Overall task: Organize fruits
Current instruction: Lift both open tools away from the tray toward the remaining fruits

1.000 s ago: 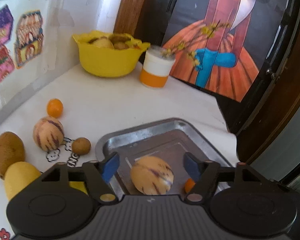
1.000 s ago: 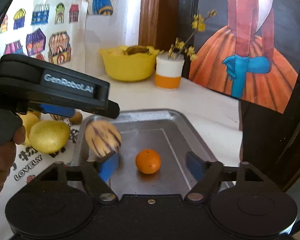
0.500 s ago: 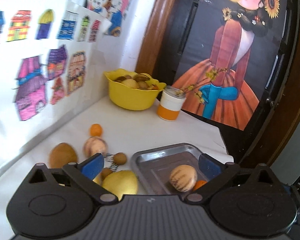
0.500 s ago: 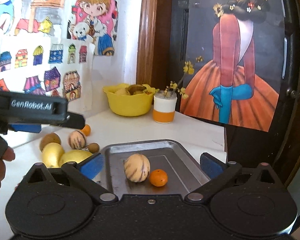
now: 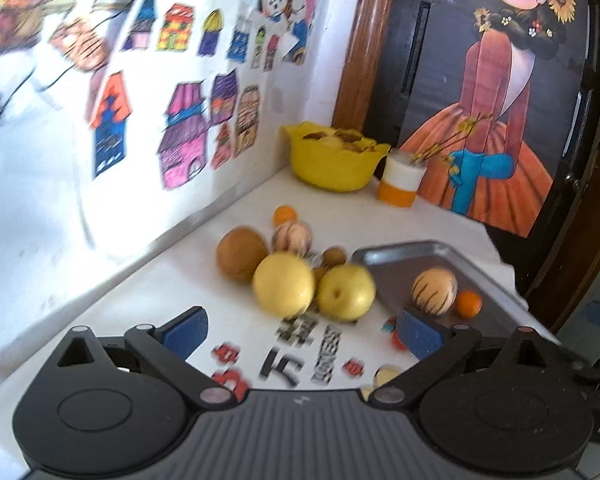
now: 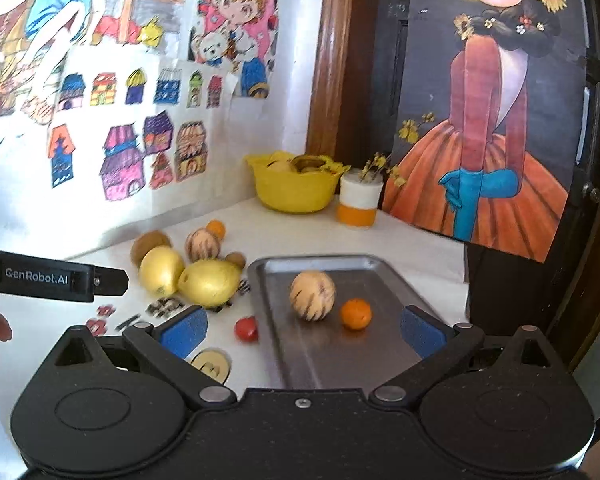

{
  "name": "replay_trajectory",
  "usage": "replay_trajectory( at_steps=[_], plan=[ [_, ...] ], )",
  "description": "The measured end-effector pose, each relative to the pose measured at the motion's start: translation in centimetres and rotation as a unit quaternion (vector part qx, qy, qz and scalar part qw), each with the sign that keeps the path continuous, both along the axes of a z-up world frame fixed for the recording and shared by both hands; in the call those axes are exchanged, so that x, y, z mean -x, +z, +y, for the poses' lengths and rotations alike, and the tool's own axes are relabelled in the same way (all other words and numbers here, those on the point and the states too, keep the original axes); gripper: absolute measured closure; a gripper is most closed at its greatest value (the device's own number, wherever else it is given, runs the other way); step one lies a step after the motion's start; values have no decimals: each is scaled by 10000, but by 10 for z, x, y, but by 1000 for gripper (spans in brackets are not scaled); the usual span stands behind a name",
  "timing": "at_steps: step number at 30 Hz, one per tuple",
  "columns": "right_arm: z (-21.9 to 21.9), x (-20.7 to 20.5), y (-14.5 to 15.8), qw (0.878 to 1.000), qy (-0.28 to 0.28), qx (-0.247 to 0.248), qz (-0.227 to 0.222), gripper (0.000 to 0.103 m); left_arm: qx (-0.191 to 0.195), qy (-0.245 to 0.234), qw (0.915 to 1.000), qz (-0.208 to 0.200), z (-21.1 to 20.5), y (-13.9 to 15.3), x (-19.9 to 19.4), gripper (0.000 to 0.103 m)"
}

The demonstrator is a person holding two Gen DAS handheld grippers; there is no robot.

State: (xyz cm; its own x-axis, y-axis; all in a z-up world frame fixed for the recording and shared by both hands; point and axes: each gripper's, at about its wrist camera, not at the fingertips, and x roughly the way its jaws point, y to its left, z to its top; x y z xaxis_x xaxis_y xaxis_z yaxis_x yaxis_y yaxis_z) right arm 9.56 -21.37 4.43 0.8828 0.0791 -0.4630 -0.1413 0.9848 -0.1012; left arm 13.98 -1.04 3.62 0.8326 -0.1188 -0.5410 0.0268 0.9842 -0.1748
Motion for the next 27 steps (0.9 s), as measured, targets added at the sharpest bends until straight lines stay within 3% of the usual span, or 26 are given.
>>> replay_trajectory(
  at_steps=[16, 27],
  plan=[
    [37, 18, -42, 9917, 253, -240, 1241, 1, -358, 98, 9978, 542, 24, -38, 41, 0],
    [41, 6, -51, 9894, 331, -237, 1397, 1, -379, 182, 9967, 689, 34, -43, 34, 0]
  ],
)
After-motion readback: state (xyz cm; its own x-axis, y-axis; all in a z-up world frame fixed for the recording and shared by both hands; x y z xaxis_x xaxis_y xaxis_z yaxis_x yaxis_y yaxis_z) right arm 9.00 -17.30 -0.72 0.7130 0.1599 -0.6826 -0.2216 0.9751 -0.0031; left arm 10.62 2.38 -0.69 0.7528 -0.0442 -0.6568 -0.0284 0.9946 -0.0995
